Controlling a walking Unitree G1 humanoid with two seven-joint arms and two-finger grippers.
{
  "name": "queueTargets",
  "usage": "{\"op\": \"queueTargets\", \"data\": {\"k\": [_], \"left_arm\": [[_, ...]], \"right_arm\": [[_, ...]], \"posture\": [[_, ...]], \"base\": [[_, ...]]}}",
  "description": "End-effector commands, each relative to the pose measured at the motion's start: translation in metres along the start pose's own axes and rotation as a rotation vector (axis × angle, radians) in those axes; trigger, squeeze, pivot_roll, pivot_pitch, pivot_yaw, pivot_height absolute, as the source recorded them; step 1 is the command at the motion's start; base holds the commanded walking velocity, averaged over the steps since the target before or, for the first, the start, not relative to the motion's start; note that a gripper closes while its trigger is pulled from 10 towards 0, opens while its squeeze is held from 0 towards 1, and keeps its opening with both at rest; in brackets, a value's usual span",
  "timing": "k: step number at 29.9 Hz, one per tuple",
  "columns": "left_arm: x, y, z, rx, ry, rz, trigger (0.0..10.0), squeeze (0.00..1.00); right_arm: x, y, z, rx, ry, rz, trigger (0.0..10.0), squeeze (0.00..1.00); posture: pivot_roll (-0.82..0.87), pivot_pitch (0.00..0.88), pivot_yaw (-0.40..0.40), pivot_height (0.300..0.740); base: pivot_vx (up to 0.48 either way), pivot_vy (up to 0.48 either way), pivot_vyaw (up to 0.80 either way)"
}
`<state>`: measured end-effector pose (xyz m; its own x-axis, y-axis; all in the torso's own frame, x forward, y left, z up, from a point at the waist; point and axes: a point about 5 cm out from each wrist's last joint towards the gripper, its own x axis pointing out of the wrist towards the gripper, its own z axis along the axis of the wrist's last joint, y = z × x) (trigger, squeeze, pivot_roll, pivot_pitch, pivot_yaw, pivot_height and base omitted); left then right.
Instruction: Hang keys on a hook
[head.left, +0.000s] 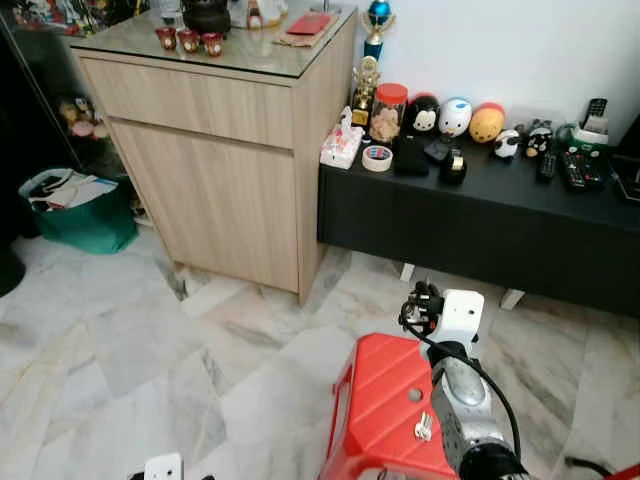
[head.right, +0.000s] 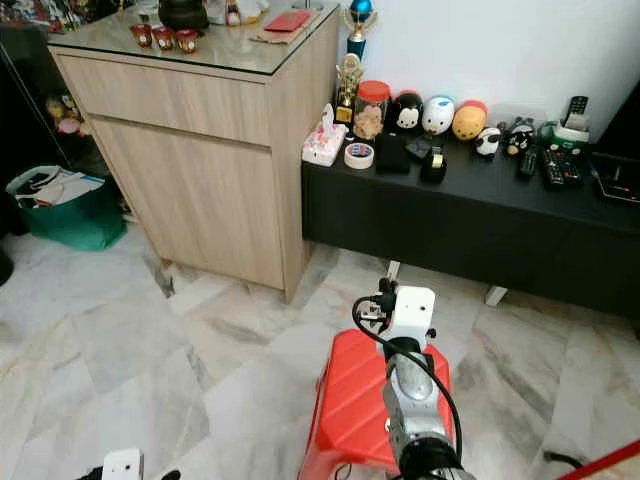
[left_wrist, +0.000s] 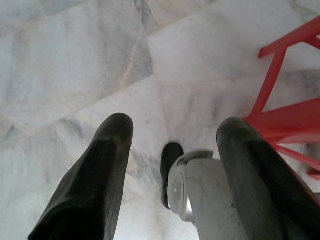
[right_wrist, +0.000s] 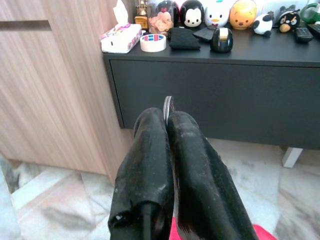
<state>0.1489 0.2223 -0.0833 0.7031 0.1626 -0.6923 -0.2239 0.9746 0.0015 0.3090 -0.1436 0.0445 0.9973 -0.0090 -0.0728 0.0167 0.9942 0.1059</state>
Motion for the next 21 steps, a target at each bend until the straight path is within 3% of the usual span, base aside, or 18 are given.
{"op": "queueTargets", "data": {"k": [1,21], "left_arm": [[-0.0026,0.0009,-0.0073,0.004,0.028,0.007,10.0,0.00],[-0.0044,0.0042,-0.0123,-0.029,0.053,0.023,10.0,0.00]], "right_arm": [[-0.0011,0.0006,-0.0021,0.006,0.011,-0.004,10.0,0.00],[0.0002,-0.0003,-0.0002,0.019,0.004,-0.029,10.0,0.00]], "posture": [[0.10,0.036,-0.051,0.740],[0.09,0.052,-0.049,0.740]], "base": [[-0.266,0.000,0.00],[-0.316,0.000,0.00]]}}
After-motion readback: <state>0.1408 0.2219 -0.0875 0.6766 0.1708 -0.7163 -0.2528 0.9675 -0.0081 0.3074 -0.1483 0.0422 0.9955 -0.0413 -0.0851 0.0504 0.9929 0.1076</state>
